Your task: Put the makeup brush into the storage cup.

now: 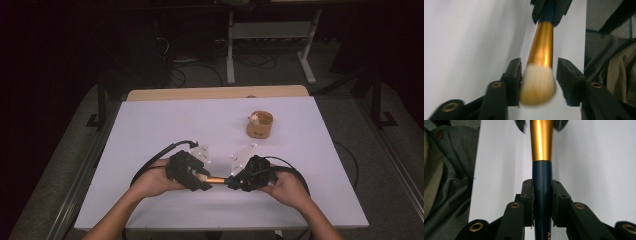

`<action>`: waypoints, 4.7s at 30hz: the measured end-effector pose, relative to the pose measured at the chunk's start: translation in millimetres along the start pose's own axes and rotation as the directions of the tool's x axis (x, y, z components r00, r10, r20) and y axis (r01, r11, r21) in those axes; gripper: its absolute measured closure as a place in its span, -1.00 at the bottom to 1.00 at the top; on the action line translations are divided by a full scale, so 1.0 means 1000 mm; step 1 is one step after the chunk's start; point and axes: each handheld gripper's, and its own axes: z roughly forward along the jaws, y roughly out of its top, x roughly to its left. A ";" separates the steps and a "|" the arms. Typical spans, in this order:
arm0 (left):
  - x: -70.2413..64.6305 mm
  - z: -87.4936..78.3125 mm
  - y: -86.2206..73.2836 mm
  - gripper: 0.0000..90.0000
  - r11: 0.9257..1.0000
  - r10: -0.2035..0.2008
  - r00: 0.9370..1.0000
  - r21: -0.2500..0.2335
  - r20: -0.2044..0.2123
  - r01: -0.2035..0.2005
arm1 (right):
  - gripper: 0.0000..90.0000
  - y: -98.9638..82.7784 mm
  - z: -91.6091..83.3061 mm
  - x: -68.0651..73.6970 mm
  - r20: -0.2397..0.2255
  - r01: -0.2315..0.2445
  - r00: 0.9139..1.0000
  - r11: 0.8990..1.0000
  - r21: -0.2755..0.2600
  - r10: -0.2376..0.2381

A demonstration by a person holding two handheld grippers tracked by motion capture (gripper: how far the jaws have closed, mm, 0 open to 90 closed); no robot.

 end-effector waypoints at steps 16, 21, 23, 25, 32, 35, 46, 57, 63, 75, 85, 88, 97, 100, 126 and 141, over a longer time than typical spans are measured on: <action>0.012 -0.007 -0.003 0.11 0.951 -0.157 0.988 -0.269 0.006 0.153 | 0.64 -0.003 -0.019 -0.013 0.109 -0.164 0.976 0.963 -0.216 0.191; 0.015 -0.013 0.000 0.23 0.925 -0.200 0.980 -0.328 0.006 0.191 | 0.64 -0.003 -0.012 -0.017 0.078 -0.215 0.967 0.946 -0.244 0.241; 0.016 -0.014 0.001 0.23 0.925 -0.199 0.980 -0.328 0.009 0.191 | 0.64 -0.003 -0.007 -0.017 0.065 -0.233 0.965 0.944 -0.232 0.254; 0.015 -0.014 0.003 0.23 0.920 -0.207 0.978 -0.337 0.011 0.199 | 0.64 -0.003 -0.003 -0.018 0.072 -0.220 0.968 0.951 -0.217 0.240; 0.018 -0.016 0.006 0.36 0.913 -0.212 0.977 -0.350 0.029 0.209 | 0.64 0.003 0.007 -0.016 0.066 -0.209 0.972 0.958 -0.195 0.225; 0.019 -0.018 0.008 0.47 0.906 -0.219 0.975 -0.362 0.045 0.220 | 0.64 0.006 0.009 -0.016 0.072 -0.188 0.976 0.963 -0.192 0.205; 0.015 -0.022 0.015 0.54 0.924 -0.205 0.979 -0.328 0.014 0.198 | 0.44 0.009 0.008 -0.015 0.047 -0.218 0.971 0.952 -0.215 0.233; 0.010 -0.019 0.023 0.54 0.949 -0.165 0.986 -0.275 -0.031 0.151 | 0.61 0.015 0.004 -0.015 0.017 -0.249 0.965 0.936 -0.250 0.262; 0.011 -0.019 0.022 0.48 0.951 -0.168 0.985 -0.269 -0.038 0.152 | 0.62 0.015 0.005 -0.016 0.001 -0.252 0.965 0.936 -0.247 0.261; 0.010 -0.029 0.012 0.22 0.952 -0.188 0.978 -0.261 -0.093 0.158 | 0.63 0.002 -0.004 -0.023 0.003 -0.294 0.952 0.923 -0.249 0.305; 0.009 -0.033 -0.002 0.18 0.958 -0.192 0.972 -0.240 -0.138 0.155 | 0.63 -0.018 -0.020 -0.031 0.025 -0.342 0.932 0.902 -0.265 0.361; 0.009 -0.033 -0.008 0.17 0.959 -0.199 0.968 -0.236 -0.152 0.160 | 0.63 -0.024 -0.027 -0.034 0.022 -0.368 0.921 0.888 -0.276 0.389; 0.007 -0.032 -0.020 0.12 0.961 -0.207 0.963 -0.223 -0.175 0.166 | 0.63 -0.040 -0.049 -0.045 0.050 -0.397 0.901 0.866 -0.304 0.431; 0.007 -0.033 -0.023 0.11 0.962 -0.205 0.961 -0.221 -0.184 0.162 | 0.63 -0.044 -0.056 -0.049 0.059 -0.405 0.895 0.860 -0.309 0.442; 0.001 -0.038 -0.049 0.02 0.957 -0.234 0.945 -0.228 -0.229 0.181 | 0.63 -0.054 -0.095 -0.082 0.107 -0.436 0.861 0.831 -0.344 0.497; 0.001 -0.042 -0.057 -0.02 0.955 -0.241 0.938 -0.234 -0.248 0.183 | 0.63 -0.054 -0.113 -0.106 0.109 -0.462 0.840 0.806 -0.369 0.532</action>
